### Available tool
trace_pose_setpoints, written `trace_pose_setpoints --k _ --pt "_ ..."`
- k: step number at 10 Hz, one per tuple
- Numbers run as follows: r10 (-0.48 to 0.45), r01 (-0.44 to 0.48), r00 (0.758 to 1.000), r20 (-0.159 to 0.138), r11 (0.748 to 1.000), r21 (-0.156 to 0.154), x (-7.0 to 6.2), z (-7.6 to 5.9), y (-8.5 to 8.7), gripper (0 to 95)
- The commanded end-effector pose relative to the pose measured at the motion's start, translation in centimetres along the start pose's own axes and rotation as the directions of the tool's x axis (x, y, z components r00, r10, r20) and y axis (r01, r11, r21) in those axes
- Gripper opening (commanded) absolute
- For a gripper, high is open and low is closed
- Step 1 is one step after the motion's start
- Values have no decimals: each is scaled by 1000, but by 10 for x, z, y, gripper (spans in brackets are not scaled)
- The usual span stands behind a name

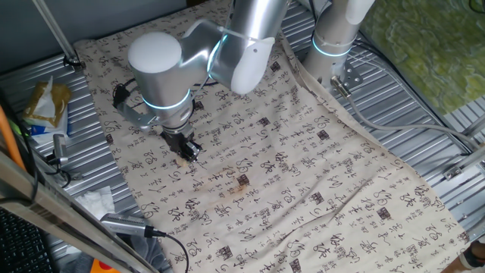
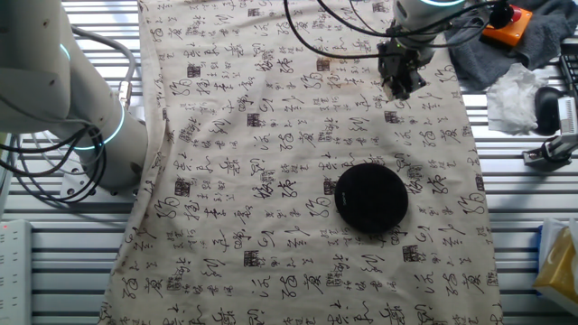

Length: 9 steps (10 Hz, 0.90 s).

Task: Remove the object from the scale

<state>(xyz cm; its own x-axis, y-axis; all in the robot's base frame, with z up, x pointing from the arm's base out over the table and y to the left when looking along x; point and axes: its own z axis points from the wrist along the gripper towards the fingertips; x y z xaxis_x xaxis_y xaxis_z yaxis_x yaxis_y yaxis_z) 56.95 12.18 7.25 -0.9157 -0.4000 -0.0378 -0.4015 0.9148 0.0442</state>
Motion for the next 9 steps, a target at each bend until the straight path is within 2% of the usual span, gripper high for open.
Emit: trace_pose_setpoints --k 1,5,6,9 --pt "39 -39 999 3 999 -1 -3 5 19 0" --pt "112 -112 994 10 994 -11 -6 7 63 0" --pt "140 -139 990 15 990 -18 -7 8 80 0" --pt "180 -180 983 19 983 -21 -7 12 106 0"
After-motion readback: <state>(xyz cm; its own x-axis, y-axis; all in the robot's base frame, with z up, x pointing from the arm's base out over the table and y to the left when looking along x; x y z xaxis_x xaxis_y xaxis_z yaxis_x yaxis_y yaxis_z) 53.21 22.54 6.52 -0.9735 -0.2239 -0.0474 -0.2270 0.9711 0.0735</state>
